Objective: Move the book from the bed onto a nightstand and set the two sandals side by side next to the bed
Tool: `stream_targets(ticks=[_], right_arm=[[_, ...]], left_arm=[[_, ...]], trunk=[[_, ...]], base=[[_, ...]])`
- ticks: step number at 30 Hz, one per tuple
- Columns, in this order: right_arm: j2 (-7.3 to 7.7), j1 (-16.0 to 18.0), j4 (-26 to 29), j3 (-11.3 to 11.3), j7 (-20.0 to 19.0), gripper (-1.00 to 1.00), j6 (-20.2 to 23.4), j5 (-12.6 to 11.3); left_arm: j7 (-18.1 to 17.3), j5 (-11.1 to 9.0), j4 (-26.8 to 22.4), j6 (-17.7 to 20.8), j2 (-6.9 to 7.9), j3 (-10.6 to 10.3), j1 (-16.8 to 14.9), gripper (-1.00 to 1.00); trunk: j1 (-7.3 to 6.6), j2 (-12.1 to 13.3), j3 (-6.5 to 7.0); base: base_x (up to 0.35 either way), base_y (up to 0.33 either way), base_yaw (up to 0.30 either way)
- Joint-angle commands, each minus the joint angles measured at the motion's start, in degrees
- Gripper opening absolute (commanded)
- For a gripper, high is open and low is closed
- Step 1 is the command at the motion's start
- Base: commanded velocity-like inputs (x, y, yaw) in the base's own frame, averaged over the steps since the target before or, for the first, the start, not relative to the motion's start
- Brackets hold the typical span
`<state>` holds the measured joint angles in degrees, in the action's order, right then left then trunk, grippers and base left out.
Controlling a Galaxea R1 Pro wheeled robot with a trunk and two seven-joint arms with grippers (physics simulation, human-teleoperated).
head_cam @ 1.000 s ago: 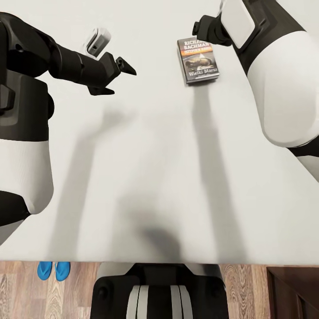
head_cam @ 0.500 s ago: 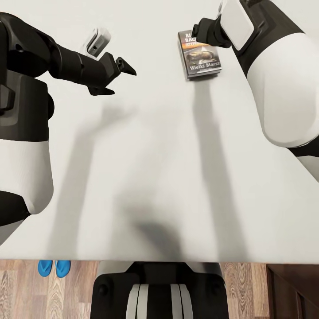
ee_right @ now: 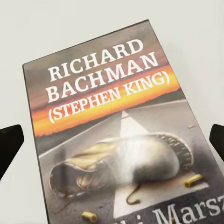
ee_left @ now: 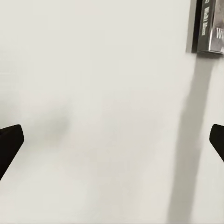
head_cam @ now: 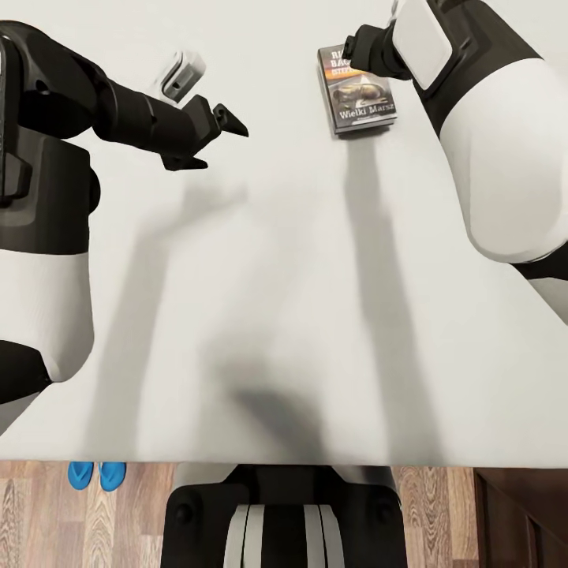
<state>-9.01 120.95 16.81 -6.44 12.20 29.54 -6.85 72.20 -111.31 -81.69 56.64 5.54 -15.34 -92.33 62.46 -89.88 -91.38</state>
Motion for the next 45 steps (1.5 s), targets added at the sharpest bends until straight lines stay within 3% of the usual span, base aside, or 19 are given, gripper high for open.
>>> stream_targets(ticks=[1, 4, 8, 11, 21, 22, 26, 29, 35, 45], right_arm=[[-0.04, 0.0, 0.1, -0.2, 0.4, 1.0, 0.1, -0.6], [-0.04, 0.1, 0.2, -0.2, 0.4, 1.0, 0.0, -0.6], [-0.04, 0.3, 0.4, -0.2, 0.2, 1.0, -0.1, -0.6], [-0.02, 0.4, 0.5, -0.2, 0.0, 1.0, -0.2, -0.6], [0.19, 0.6, 1.2, 0.4, -3.1, 1.0, -0.5, 0.3], [0.68, 0.6, 1.5, 1.3, -4.2, 1.0, -1.2, 1.5], [1.25, 0.4, 1.6, 1.9, -5.3, 1.0, -3.1, 2.7], [1.75, 0.2, 1.4, 2.3, -8.3, 1.0, -5.6, 3.8], [2.78, 0.1, 1.3, 2.6, -11.4, 1.0, -7.1, 6.0], [3.45, 0.1, 1.2, 2.7, -12.6, 1.0, -10.4, 10.1]], left_arm=[[0.6, -0.5, 0.0, 0.3, 0.04, -0.1, -0.1, 1.0], [0.6, -0.6, -0.3, -1.0, 0.18, -1.3, -0.3, 1.0], [2.3, -0.1, -1.0, -2.5, 0.09, -6.1, -1.7, 1.0], [3.9, -0.6, -1.1, -3.5, 0.05, -7.7, -2.4, 1.0], [4.8, -1.7, -1.0, -5.3, -0.25, -7.0, -3.0, 1.0], [5.0, -2.0, -1.1, -7.1, -0.3, -6.9, -3.1, 1.0], [5.2, -2.1, -1.2, -9.0, -0.35, -6.8, -3.3, 1.0], [5.3, -2.6, -1.4, -10.6, -0.32, -6.8, -3.7, 1.0], [5.4, -4.8, -1.4, -11.4, 0.03, -6.4, -4.6, 1.0], [5.5, -5.8, -2.3, -11.7, 0.4, -6.1, -5.1, 1.0]], trunk=[[0.0, 0.0, -0.03], [0.0, 0.0, -0.05], [0.0, 0.0, -0.06], [0.0, 0.0, -0.06], [0.0, 0.0, -0.07], [0.0, 0.0, -0.07], [0.44, -0.8, -0.42], [1.1, -2.0, -0.96], [1.98, -3.6, -1.68], [1.98, -3.6, -1.68]], base=[[0.0, 0.0, 0.0], [0.0, 0.0, 0.0], [0.0, 0.0, 0.0], [0.0, 0.0, 0.0], [0.0, 0.0, 0.0], [0.0, 0.0, 0.0], [0.0, 0.0, 0.0], [0.0, 0.0, 0.0], [0.0, 0.0, 0.0], [0.0, 0.0, 0.0]])
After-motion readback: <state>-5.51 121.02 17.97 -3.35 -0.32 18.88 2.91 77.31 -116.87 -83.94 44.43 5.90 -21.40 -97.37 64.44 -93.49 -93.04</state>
